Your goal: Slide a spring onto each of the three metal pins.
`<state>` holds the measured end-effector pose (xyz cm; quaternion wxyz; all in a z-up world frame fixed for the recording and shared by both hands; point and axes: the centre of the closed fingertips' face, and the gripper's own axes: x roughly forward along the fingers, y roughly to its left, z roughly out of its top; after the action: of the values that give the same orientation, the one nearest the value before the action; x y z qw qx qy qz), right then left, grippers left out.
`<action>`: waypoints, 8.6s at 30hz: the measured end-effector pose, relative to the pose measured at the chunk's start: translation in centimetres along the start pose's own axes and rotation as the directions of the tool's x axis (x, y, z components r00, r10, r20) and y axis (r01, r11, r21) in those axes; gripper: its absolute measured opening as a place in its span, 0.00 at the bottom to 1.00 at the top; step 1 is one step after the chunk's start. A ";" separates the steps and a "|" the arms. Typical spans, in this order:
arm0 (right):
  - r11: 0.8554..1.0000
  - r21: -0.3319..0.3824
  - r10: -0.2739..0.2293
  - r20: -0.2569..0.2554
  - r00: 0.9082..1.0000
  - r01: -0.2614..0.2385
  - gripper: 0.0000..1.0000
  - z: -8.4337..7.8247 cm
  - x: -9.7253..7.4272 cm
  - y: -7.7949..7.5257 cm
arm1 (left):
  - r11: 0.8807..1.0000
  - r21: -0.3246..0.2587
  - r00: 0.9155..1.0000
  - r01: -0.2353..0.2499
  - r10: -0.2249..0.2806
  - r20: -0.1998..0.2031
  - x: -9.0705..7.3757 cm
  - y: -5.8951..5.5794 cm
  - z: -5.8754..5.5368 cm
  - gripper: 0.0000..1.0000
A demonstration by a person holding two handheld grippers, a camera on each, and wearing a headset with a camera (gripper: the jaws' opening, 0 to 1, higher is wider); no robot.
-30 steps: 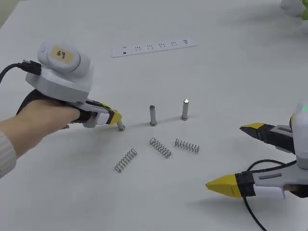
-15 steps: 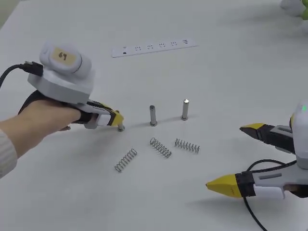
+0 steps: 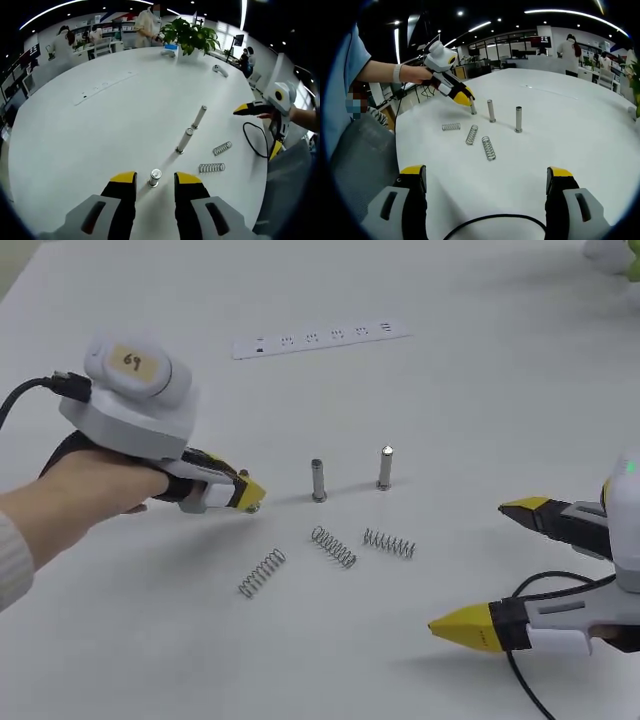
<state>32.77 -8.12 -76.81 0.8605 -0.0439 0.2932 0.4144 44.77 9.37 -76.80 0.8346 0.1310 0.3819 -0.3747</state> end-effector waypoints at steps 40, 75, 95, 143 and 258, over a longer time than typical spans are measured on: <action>1.000 -0.027 -0.005 0.011 1.000 0.005 1.00 1.1 -0.4 0.3 | 0.997 -0.032 0.983 -0.072 0.077 0.169 -2.4 -0.1 -1.3 0.94; 0.997 -0.077 0.006 0.008 1.000 -0.005 1.00 2.3 -0.7 1.0 | 1.000 -0.006 0.942 0.010 -0.007 0.337 -6.8 -4.7 -4.0 0.86; 0.997 -0.079 -0.005 0.001 1.000 0.005 1.00 2.4 -1.2 1.6 | 0.995 0.081 0.926 0.059 -0.085 0.367 -6.9 -6.6 -5.5 0.74; 0.998 -0.062 -0.021 -0.014 1.000 0.020 1.00 1.7 -1.6 1.7 | 0.997 0.067 0.952 0.044 -0.062 0.299 -2.2 -6.5 -7.9 0.10; 0.912 -0.083 0.388 -0.143 0.911 -0.401 0.19 4.6 0.3 9.3 | 0.859 0.299 0.795 0.416 -0.504 0.339 -6.4 -17.7 -2.5 0.02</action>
<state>28.17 -0.37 -71.61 0.7354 -0.0569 0.3253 0.5918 27.85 1.91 -72.54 0.7595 0.0403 0.1792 -0.6240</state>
